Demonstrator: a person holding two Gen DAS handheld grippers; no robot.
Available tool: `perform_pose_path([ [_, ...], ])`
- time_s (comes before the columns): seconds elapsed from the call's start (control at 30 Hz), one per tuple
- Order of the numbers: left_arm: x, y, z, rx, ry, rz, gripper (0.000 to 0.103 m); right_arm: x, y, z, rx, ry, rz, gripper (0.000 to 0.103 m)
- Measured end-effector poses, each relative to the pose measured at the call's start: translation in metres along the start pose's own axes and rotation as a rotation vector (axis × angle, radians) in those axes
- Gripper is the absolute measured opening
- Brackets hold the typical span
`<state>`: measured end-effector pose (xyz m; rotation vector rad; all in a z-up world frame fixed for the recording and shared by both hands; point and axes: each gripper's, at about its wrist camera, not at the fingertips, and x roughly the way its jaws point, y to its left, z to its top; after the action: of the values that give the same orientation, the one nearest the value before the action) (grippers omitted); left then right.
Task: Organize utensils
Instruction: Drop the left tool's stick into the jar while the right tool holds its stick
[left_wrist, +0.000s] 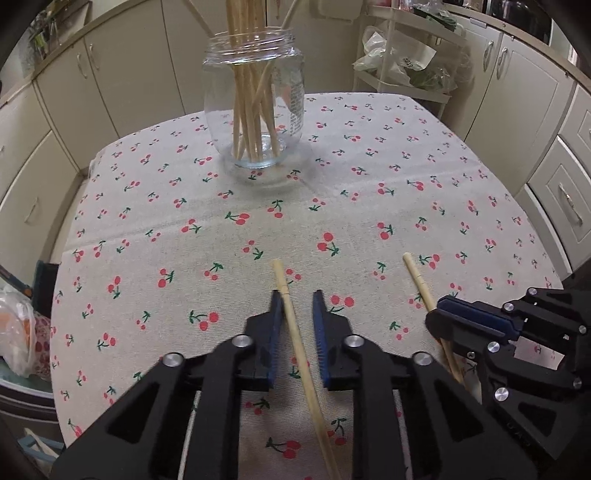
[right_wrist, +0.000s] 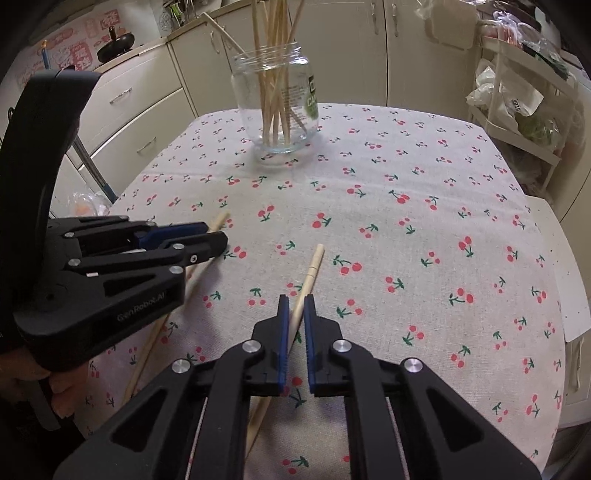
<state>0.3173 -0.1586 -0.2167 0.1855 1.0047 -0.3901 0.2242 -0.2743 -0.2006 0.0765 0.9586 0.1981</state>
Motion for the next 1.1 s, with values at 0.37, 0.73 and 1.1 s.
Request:
perform_pose_path([
  [0.37, -0.069, 0.04, 0.034, -0.136, -0.394, -0.107, 0.005, 0.003, 0.003, 0.003, -0.007, 0.011, 0.008, 0.013],
  [0.73, -0.129, 0.062, 0.111, -0.248, -0.793, -0.044, 0.005, 0.002, -0.024, -0.002, 0.156, -0.04, 0.132, 0.007],
  [1.1, -0.111, 0.072, 0.162, -0.368, -0.904, -0.007, 0.005, 0.004, -0.031, -0.003, 0.213, -0.036, 0.195, 0.007],
])
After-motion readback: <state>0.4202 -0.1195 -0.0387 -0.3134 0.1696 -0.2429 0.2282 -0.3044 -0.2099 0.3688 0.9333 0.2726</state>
